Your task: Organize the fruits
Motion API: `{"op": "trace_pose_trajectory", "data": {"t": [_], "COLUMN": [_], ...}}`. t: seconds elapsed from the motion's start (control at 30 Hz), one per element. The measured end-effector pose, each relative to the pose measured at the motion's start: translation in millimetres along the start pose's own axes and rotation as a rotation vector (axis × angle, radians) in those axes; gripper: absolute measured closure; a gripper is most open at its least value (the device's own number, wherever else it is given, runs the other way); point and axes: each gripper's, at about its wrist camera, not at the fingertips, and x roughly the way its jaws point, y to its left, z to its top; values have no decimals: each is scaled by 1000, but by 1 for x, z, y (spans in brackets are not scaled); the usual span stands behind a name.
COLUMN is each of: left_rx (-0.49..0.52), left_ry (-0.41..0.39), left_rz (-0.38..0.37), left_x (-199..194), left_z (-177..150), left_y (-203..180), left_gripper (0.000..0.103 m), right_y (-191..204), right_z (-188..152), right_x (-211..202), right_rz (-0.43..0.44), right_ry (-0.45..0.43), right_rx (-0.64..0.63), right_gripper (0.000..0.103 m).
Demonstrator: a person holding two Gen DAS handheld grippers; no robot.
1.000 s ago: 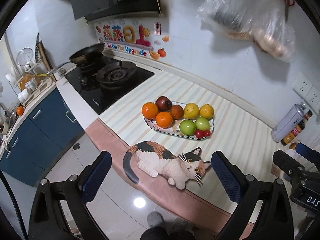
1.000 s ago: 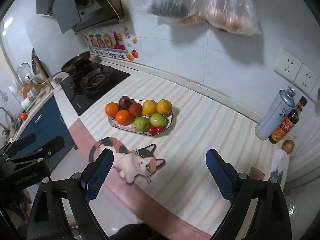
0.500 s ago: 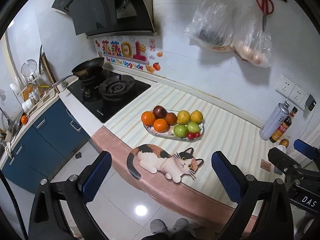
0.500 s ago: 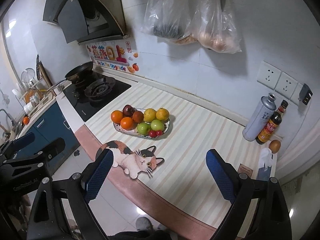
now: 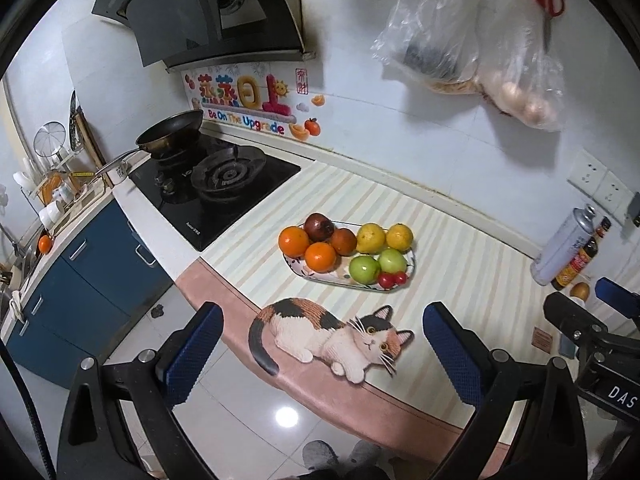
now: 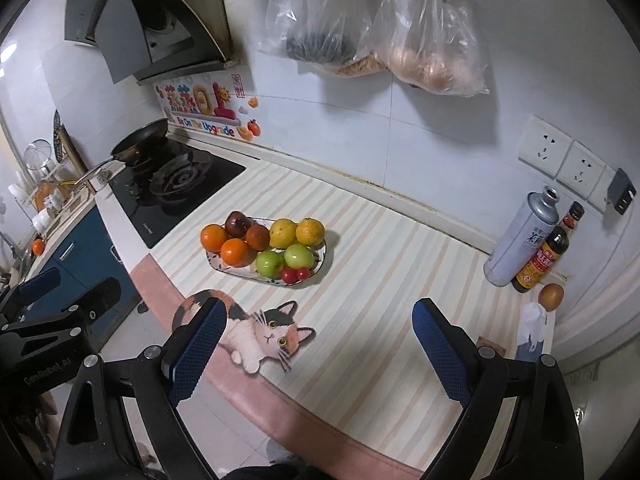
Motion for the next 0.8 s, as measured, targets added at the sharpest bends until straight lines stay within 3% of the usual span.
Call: {"op": "trace_pose_trajectory", "data": {"t": [0.33,0.8], "left_rx": [-8,-15], "left_ry": [45,97], "left_rz": [25,23], "left_x": [46,83], "left_z": [24,32], "left_y": [4,7], "left_gripper": [1,1], "right_y": [-3,2], "right_z": [23,28], "right_x": [60,94], "right_rz": [-8,-18], "right_ry": [63,103], "right_rx": [6,-4], "right_gripper": [7,1]}}
